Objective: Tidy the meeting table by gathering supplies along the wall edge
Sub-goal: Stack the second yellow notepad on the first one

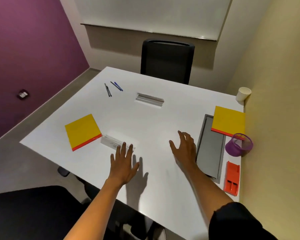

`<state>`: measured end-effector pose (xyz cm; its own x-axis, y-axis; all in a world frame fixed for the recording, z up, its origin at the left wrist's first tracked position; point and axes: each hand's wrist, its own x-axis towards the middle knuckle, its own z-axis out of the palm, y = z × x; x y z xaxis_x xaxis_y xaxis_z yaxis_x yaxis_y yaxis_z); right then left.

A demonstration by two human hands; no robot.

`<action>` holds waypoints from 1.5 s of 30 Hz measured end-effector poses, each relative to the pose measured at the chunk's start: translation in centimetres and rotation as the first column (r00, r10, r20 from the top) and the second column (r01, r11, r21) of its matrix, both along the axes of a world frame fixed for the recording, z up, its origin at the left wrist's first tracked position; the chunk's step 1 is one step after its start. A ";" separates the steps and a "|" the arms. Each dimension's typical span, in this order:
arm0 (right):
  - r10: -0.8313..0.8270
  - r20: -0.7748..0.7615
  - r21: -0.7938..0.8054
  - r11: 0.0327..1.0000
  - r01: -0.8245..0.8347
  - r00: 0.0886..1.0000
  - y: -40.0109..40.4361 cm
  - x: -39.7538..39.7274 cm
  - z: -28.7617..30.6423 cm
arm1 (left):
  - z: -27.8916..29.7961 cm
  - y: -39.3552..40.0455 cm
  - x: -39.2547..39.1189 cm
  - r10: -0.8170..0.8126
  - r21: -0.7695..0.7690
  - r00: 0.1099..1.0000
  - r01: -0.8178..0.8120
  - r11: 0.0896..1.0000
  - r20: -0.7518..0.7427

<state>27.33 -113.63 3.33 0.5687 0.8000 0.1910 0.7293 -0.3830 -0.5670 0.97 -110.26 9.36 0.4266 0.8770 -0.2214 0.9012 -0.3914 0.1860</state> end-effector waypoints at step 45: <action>0.490 0.133 -0.120 0.871 -0.477 0.862 11.2 -58.3 8.5 | 7.7 1.2 -56.2 0.377 0.197 0.916 -0.398 0.896 0.137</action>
